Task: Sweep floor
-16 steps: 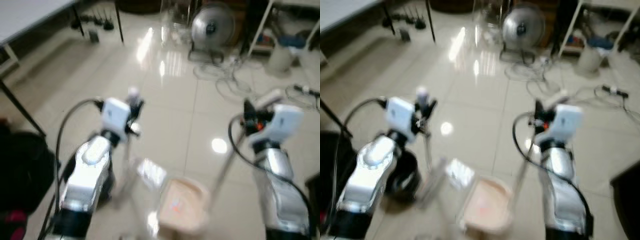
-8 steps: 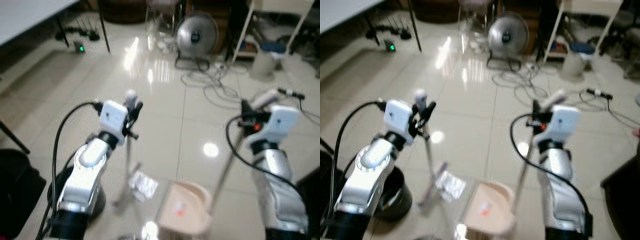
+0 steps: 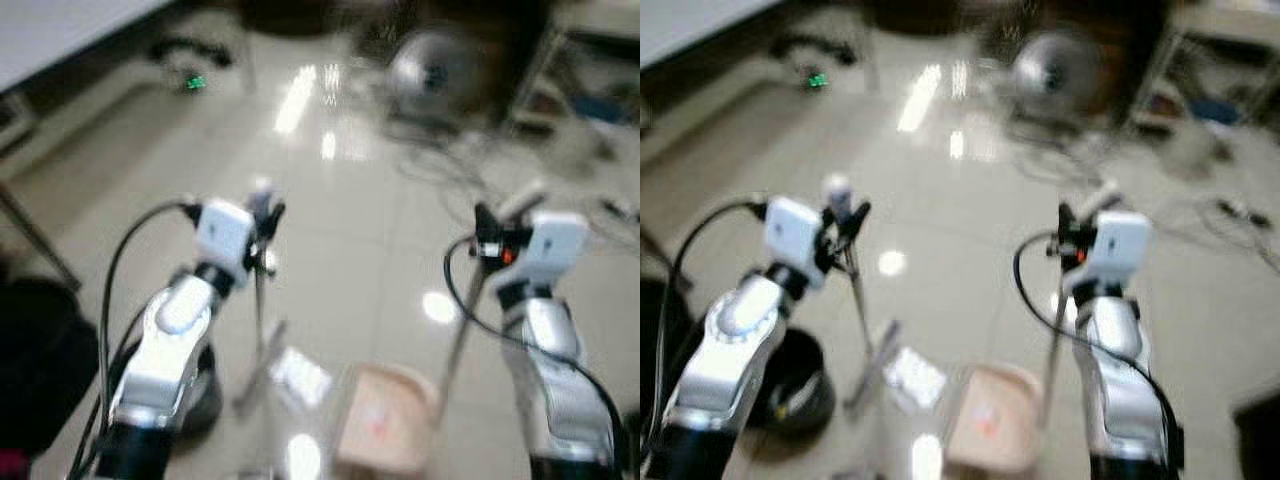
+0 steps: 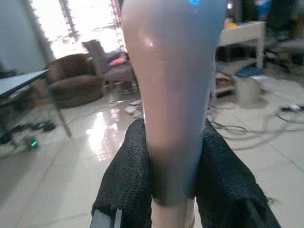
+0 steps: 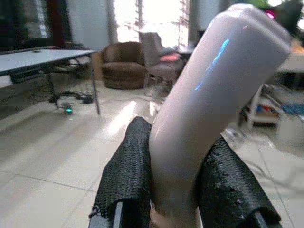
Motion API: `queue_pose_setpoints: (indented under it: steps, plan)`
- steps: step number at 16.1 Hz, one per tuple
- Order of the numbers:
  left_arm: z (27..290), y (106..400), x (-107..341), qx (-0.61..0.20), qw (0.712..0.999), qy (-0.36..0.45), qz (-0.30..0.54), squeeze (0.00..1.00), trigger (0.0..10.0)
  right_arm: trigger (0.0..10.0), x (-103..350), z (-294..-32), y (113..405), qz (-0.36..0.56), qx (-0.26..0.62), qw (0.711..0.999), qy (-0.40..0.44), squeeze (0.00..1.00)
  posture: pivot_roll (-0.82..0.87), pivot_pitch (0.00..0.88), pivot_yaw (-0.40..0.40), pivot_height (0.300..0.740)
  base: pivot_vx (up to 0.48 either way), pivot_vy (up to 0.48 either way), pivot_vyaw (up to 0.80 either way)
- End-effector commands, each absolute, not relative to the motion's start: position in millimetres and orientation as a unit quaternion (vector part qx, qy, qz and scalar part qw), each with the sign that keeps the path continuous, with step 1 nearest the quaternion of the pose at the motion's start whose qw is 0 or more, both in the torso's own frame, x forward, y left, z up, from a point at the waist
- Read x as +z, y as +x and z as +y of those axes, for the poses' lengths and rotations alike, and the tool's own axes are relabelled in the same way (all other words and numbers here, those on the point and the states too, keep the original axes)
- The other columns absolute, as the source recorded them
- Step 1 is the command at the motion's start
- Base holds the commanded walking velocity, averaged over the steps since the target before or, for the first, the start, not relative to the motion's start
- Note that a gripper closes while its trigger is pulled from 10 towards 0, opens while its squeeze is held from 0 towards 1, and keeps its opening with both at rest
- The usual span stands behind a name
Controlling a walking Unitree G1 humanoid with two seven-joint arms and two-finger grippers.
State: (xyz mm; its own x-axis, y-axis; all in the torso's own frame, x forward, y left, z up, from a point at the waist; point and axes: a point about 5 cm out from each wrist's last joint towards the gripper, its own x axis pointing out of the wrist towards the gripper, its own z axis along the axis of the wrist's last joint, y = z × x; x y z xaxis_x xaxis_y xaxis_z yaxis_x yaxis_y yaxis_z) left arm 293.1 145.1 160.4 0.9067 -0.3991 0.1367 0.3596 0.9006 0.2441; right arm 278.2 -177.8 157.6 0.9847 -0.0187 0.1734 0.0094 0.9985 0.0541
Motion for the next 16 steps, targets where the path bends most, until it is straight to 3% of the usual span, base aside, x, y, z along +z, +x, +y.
queue_pose_setpoints:
  steps: [1, 3, 16]
  plan:
    - [151, 292, 166, -0.186, 0.969, 0.129, -0.099, 0.00, 10.0, 10.0, 163, -172, 278, -0.105, 0.000, 0.993, 0.051, 0.00, 0.03, 0.093, -0.026, 0.740, 0.360, 0.000, 0.00]
    - [151, 292, 164, -0.186, 0.970, 0.127, -0.089, 0.00, 10.0, 10.0, 162, -172, 280, -0.109, 0.004, 0.993, 0.044, 0.00, 0.04, 0.105, -0.022, 0.740, 0.311, 0.000, 0.00]
    - [118, 312, 138, -0.222, 0.965, 0.114, -0.077, 0.00, 10.0, 10.0, 145, -173, 292, -0.165, 0.017, 0.986, -0.027, 0.00, 0.09, 0.294, 0.034, 0.740, 0.000, 0.000, 0.00]
